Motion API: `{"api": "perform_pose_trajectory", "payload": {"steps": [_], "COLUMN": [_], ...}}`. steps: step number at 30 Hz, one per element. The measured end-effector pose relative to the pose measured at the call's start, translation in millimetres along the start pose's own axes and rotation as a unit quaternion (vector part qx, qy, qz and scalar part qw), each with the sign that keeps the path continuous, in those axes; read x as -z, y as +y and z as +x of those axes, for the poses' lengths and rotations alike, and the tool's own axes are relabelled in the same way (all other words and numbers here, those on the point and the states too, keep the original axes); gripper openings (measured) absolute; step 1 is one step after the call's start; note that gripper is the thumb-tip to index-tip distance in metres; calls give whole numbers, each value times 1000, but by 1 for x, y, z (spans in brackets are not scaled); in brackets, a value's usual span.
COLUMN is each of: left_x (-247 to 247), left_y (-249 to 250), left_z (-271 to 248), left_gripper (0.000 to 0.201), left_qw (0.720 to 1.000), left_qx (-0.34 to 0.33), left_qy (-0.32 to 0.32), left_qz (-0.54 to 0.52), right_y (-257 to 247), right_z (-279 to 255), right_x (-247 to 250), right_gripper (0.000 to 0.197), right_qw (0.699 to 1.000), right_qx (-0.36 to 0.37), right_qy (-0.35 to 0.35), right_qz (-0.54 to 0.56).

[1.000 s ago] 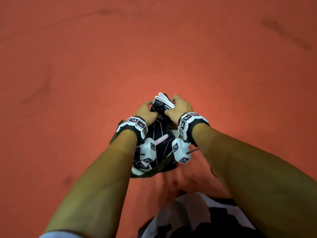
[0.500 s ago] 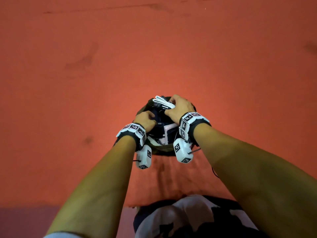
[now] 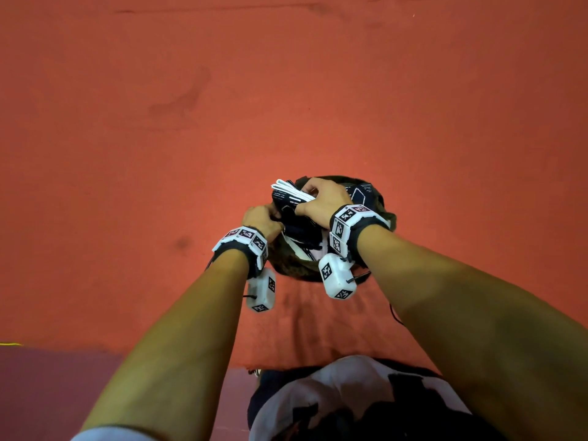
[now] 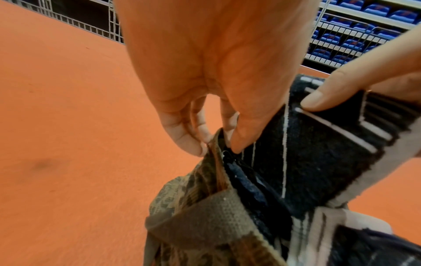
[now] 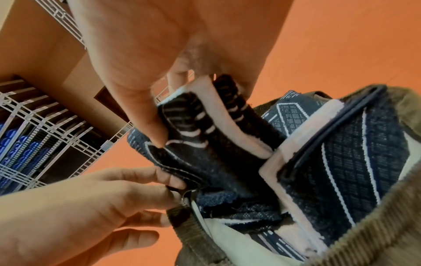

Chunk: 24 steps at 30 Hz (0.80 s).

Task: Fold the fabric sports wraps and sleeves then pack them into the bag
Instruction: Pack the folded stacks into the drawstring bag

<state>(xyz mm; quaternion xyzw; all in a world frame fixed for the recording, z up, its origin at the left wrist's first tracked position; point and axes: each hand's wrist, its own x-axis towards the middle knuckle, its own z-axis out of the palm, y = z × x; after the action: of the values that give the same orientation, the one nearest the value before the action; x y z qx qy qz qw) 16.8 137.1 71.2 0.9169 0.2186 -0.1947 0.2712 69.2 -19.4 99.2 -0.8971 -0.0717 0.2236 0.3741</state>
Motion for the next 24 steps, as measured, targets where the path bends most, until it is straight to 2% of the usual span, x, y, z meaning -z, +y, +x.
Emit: {"api": "perform_pose_trajectory", "payload": {"steps": [6,10,14,18,22,24], "left_x": [-8,-7,3,13,22,24], "left_y": [2,5,6,3,0,-3], "left_z": [2,-1,-1,-5,-10,-10], "left_gripper": [29,30,38,32,29,28], "left_qw": [1000,1000,1000,1000,1000,999], "left_qx": [-2,-11,2,11,17,19], "left_qy": [6,9,4,-10,-26,-33], "left_qz": [1,15,10,14,6,-7], "right_y": [2,1,-1,-6,-4,0], "right_z": [-3,-4,-5,-4,-5,-8], "right_x": [4,1,-1,-2,-10,-17], "right_gripper": [31,35,34,30,32,40], "right_qw": [998,991,987,979,973,969], "right_qx": [-36,-57,-52,-49,-30,-14], "right_qy": [-32,-106,-153,-196,-197,-209], "right_qz": [43,58,14,-33,-113,-135]}}
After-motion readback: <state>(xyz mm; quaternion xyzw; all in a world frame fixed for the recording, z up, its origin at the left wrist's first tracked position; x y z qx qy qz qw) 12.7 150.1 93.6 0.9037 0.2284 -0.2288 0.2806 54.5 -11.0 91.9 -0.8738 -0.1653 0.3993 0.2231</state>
